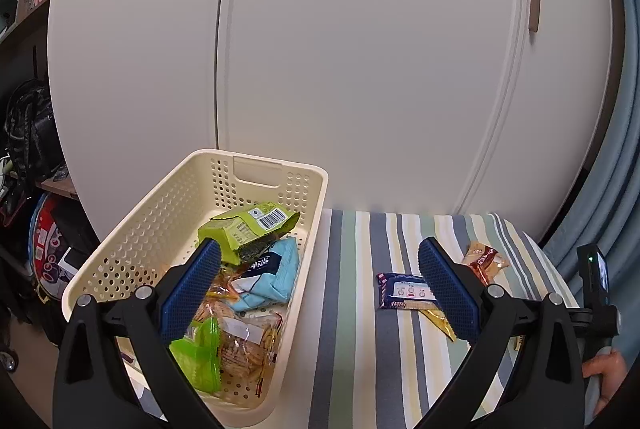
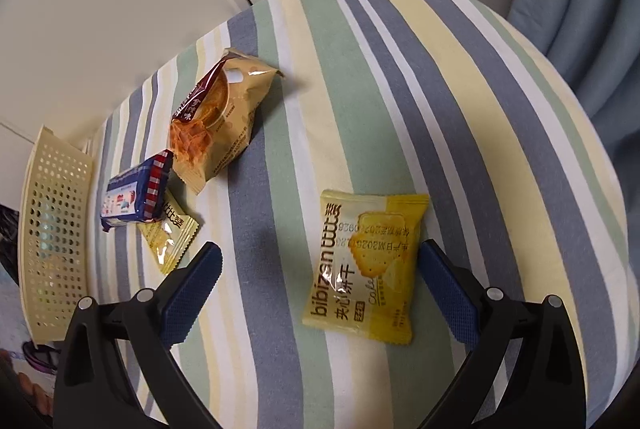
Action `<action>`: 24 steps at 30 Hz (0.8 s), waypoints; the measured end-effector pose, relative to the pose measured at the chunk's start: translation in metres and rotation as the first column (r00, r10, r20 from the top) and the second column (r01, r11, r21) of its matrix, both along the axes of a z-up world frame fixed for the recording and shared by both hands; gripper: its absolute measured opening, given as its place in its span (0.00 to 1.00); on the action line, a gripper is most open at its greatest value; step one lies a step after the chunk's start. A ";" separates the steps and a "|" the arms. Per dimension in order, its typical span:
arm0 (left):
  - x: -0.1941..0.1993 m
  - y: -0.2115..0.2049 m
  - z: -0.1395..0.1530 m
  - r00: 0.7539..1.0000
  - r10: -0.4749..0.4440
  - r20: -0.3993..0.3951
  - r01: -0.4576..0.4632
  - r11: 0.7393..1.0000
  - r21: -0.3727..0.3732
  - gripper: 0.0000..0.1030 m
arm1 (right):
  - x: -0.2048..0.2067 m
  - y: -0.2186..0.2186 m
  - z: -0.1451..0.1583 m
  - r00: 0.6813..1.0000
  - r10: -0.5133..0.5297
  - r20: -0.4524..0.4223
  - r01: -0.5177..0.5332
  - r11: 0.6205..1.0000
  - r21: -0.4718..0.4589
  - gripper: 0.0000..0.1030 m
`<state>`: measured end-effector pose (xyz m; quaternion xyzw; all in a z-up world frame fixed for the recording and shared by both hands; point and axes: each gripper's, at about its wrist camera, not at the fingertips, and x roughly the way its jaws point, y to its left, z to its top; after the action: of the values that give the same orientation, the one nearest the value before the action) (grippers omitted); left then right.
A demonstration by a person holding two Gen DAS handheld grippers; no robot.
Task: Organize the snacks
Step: 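Move the right gripper to the yellow biscuit pack and close on it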
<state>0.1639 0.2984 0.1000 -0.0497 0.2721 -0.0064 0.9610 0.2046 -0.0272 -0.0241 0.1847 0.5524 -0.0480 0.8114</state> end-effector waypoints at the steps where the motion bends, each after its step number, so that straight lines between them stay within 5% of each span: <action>1: 0.000 -0.001 -0.001 1.000 -0.002 -0.002 0.002 1.000 0.003 0.97 | 0.001 0.004 0.000 1.000 0.008 -0.007 -0.008 1.000 -0.030 0.91; 10: 0.002 -0.015 -0.004 0.999 -0.035 -0.009 0.036 0.999 0.028 0.97 | -0.008 0.009 0.004 1.000 0.022 -0.010 -0.023 0.986 -0.166 0.47; 15: 0.003 -0.026 -0.008 0.998 -0.065 -0.023 0.066 0.997 0.044 0.97 | -0.018 -0.003 0.010 0.999 0.031 0.015 -0.027 0.976 -0.215 0.45; 24: 0.017 -0.052 -0.037 0.980 -0.161 -0.121 0.166 0.986 0.034 0.97 | -0.027 -0.026 0.007 0.997 0.010 0.074 -0.003 0.995 -0.103 0.45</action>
<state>0.1813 0.2467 0.0629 -0.0066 0.3317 -0.0764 0.9403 0.1771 -0.0535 -0.0171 0.1427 0.5193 -0.0666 0.8400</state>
